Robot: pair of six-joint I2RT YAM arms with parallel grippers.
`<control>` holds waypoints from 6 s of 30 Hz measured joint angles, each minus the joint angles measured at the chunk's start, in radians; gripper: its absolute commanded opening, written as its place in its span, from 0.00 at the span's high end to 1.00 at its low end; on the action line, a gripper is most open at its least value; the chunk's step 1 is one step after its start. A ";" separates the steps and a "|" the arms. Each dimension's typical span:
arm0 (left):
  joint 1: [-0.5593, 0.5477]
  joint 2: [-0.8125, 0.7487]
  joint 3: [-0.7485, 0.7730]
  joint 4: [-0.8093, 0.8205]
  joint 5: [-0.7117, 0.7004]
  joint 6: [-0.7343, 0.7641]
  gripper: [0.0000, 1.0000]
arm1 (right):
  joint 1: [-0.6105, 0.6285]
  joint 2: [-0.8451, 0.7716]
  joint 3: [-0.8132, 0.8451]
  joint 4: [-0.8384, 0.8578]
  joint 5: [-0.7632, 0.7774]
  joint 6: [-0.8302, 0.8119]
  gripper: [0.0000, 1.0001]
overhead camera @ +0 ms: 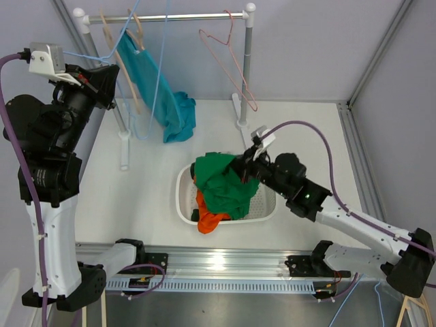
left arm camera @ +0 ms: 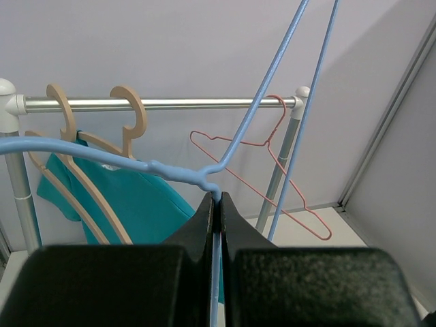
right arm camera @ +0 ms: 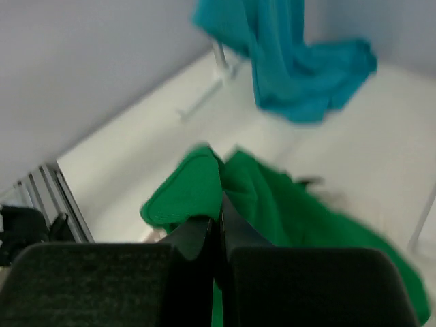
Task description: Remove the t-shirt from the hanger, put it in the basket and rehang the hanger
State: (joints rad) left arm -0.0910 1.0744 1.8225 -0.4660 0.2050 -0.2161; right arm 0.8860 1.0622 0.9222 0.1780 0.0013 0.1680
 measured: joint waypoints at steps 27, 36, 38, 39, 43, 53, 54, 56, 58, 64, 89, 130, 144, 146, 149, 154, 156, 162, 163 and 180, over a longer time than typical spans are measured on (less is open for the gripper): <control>0.000 -0.001 0.039 -0.023 0.001 0.026 0.99 | 0.140 0.675 0.075 -0.122 -0.029 0.315 0.89; 0.000 0.006 0.077 -0.027 0.006 0.026 0.99 | 0.148 0.556 0.116 -0.465 0.074 0.276 0.43; 0.000 0.012 0.085 -0.031 0.007 0.026 0.99 | 0.148 0.532 0.124 -0.516 0.092 0.267 0.39; 0.000 0.015 0.089 -0.031 0.007 0.026 0.99 | 0.148 0.522 0.132 -0.542 0.102 0.262 0.39; 0.000 0.032 0.111 -0.041 0.008 0.026 0.99 | 0.143 0.497 0.185 -0.624 0.142 0.240 0.39; 0.000 0.049 0.123 -0.051 0.076 0.027 0.99 | 0.093 0.402 0.446 -0.781 0.230 0.172 0.05; 0.000 0.051 0.122 -0.051 0.097 0.032 0.99 | 0.079 0.385 0.471 -0.787 0.226 0.158 0.05; 0.000 0.059 0.122 -0.052 0.142 0.036 0.99 | 0.042 0.352 0.533 -0.800 0.206 0.122 0.04; 0.000 0.070 0.122 -0.055 0.190 0.043 0.99 | -0.012 0.333 0.624 -0.810 0.157 0.068 0.02; 0.000 0.093 0.113 -0.092 0.323 0.064 0.99 | -0.158 0.292 0.910 -0.809 -0.145 -0.094 0.02; -0.021 -0.005 0.084 -0.415 0.755 0.291 0.99 | -0.328 0.328 1.372 -0.893 -0.488 -0.238 0.06; -0.022 0.157 0.183 -0.482 0.933 0.303 0.99 | -0.602 0.377 1.257 -0.677 -1.205 0.131 1.00; -0.023 0.144 0.185 -0.387 0.888 0.218 0.20 | -0.599 0.338 1.201 -0.674 -1.171 0.127 1.00; -0.023 0.129 0.176 -0.348 0.868 0.191 0.16 | -0.599 0.335 1.198 -0.675 -1.152 0.124 1.00; -0.023 0.109 0.175 -0.299 0.843 0.163 0.06 | -0.599 0.330 1.196 -0.681 -1.117 0.116 1.00; -0.023 0.096 0.197 -0.283 0.783 0.152 0.01 | -0.597 0.312 1.194 -0.678 -1.030 0.111 1.00; -0.023 0.091 0.198 -0.287 0.731 0.154 0.00 | -0.596 0.302 1.191 -0.672 -0.983 0.108 1.00; -0.023 0.068 0.196 -0.307 0.491 0.155 0.00 | -0.586 0.278 1.172 -0.643 -0.860 0.102 1.00; -0.023 0.061 0.196 -0.306 0.454 0.155 0.00 | -0.582 0.277 1.172 -0.638 -0.844 0.101 1.00; -0.023 0.007 0.198 -0.277 0.256 0.127 0.00 | -0.485 0.361 1.240 -0.559 -0.566 0.015 1.00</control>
State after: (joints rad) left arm -0.1139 1.0813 2.0201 -0.7425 0.4610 -0.0891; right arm 0.4007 1.4235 2.1620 -0.3813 -0.5648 0.1833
